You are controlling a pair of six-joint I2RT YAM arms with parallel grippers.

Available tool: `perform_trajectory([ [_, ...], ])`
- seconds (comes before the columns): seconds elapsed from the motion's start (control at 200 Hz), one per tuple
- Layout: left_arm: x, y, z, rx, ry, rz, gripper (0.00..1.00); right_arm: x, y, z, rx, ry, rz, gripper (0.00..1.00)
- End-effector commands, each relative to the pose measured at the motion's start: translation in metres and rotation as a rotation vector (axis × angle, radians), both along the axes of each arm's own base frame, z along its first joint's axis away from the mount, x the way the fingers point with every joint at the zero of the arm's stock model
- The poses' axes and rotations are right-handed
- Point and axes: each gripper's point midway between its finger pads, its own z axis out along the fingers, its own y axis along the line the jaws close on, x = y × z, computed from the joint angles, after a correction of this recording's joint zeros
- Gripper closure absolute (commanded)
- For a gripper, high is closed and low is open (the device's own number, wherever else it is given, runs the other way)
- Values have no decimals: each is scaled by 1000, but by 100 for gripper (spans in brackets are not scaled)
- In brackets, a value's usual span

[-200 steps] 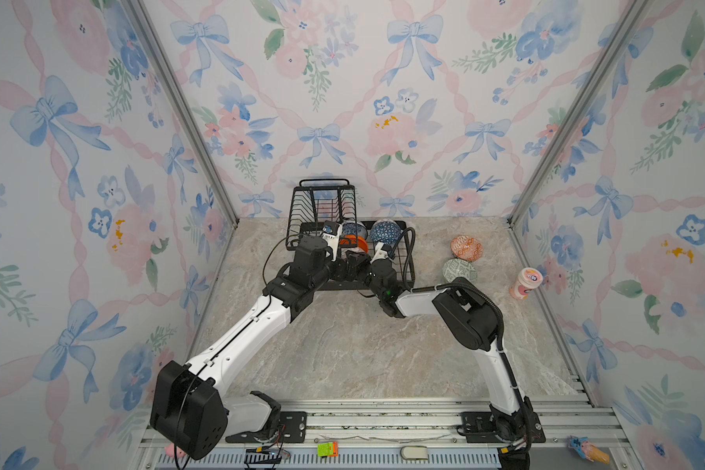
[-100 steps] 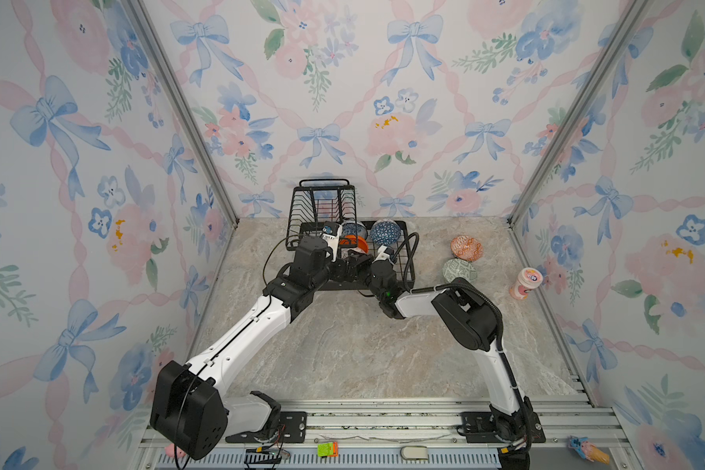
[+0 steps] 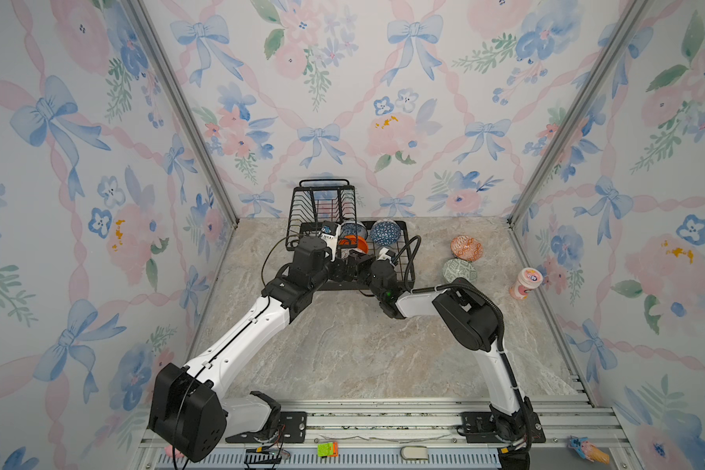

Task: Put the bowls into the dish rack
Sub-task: 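Lower the white bowl into the rack slots beside the orange bowl with right gripper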

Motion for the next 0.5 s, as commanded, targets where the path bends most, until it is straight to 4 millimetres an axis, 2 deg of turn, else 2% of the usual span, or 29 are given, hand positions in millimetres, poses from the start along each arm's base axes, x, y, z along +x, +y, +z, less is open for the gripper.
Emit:
perform_trajectory([
  [0.0, -2, 5, 0, 8, -5, 9, 2, -17, 10, -12, -24, 59, 55, 88],
  [0.175, -2, 6, 1, 8, -7, 13, 2, -19, 10, -13, -26, 70, 60, 84],
  [0.495, -3, 6, 1, 9, -7, 12, 2, -21, 9, -12, -24, 75, 66, 83],
])
